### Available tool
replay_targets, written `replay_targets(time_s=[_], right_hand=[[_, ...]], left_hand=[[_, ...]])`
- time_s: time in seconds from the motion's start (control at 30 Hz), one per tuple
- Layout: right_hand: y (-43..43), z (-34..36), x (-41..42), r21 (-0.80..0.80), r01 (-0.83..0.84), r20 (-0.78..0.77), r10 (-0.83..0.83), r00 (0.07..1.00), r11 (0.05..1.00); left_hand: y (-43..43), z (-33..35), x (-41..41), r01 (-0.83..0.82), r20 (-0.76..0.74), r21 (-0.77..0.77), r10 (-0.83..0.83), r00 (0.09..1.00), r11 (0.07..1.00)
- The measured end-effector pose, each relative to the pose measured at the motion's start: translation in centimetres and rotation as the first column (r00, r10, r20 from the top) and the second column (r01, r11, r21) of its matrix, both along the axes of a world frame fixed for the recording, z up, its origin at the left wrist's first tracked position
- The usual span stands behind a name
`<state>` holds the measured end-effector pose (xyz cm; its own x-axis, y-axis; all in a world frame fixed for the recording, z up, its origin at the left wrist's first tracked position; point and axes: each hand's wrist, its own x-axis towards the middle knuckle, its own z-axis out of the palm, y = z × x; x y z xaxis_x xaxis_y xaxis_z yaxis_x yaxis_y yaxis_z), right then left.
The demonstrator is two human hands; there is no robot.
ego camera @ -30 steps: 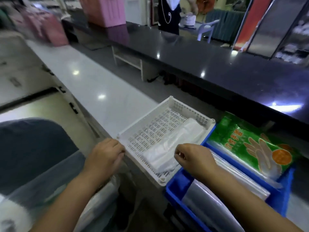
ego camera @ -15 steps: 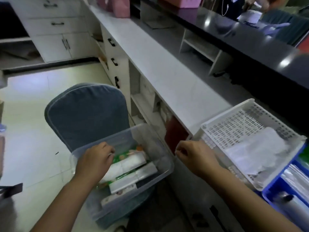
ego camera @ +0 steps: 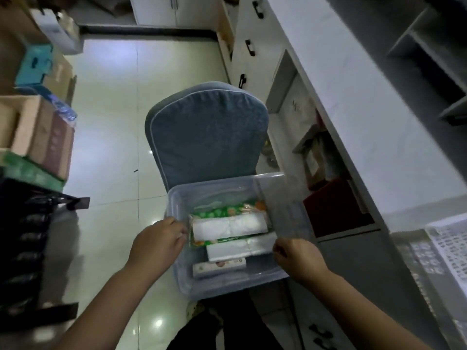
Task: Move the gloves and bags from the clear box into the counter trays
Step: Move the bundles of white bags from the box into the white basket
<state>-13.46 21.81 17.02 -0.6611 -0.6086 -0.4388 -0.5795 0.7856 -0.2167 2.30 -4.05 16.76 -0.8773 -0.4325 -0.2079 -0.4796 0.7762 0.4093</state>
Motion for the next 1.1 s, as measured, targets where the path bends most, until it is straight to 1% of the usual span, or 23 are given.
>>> replay_targets(time_s=[0.17, 0.3, 0.37, 0.43, 0.57, 0.63, 0.73, 0.87, 0.93, 1.03, 1.1], right_hand=[[-4.2, -6.5, -3.1, 0.047, -0.13, 0.152, 0.121, 0.981, 0.99], [-7.8, -13.0, -6.1, 0.098, -0.26, 0.218, 0.235, 0.947, 0.961], [-9.4, -16.3, -7.8, 0.143, -0.329, 0.21, 0.296, 0.932, 0.933], [-10.9, -19.6, -9.6, 0.176, -0.355, 0.194, 0.321, 0.927, 0.918], [-13.5, -24.7, -12.1, 0.221, -0.276, 0.103, 0.259, 0.96, 0.935], [-14.5, -27.1, -12.3, 0.228, -0.315, 0.103, 0.299, 0.949, 0.921], [-15.0, -29.9, -11.7, 0.27, -0.425, 0.144, 0.4, 0.905, 0.864], [-14.0, -31.5, -10.8, 0.313, -0.403, 0.058, 0.406, 0.912, 0.86], [-12.9, -31.7, -10.4, 0.264, -0.365, 0.047, 0.366, 0.929, 0.893], [-11.5, -30.6, -9.9, 0.102, -0.295, 0.099, 0.285, 0.953, 0.95], [-10.7, -29.1, -9.6, 0.003, -0.265, 0.135, 0.263, 0.955, 0.964]], left_hand=[[-1.8, -2.6, 0.1, -0.058, 0.126, -0.053, 0.065, 0.99, 0.997], [-2.1, -5.3, -1.2, -0.158, 0.163, -0.041, 0.163, 0.973, 0.987], [-2.0, -6.7, -2.2, -0.189, 0.172, -0.023, 0.19, 0.967, 0.982], [-2.0, -8.2, -3.3, -0.22, 0.17, -0.012, 0.219, 0.961, 0.975], [-2.8, -11.3, -4.3, -0.299, 0.167, 0.011, 0.293, 0.941, 0.954], [-3.4, -12.7, -4.6, -0.3, 0.179, 0.019, 0.292, 0.94, 0.954], [-3.7, -14.2, -5.3, -0.27, 0.198, -0.008, 0.266, 0.943, 0.963], [-3.3, -14.8, -6.3, -0.246, 0.192, -0.006, 0.243, 0.951, 0.969], [-3.0, -14.9, -7.0, -0.221, 0.193, -0.007, 0.218, 0.957, 0.975], [-2.2, -14.9, -8.1, -0.144, 0.194, -0.019, 0.145, 0.97, 0.989], [-1.6, -14.9, -9.1, -0.093, 0.209, -0.012, 0.094, 0.973, 0.996]])
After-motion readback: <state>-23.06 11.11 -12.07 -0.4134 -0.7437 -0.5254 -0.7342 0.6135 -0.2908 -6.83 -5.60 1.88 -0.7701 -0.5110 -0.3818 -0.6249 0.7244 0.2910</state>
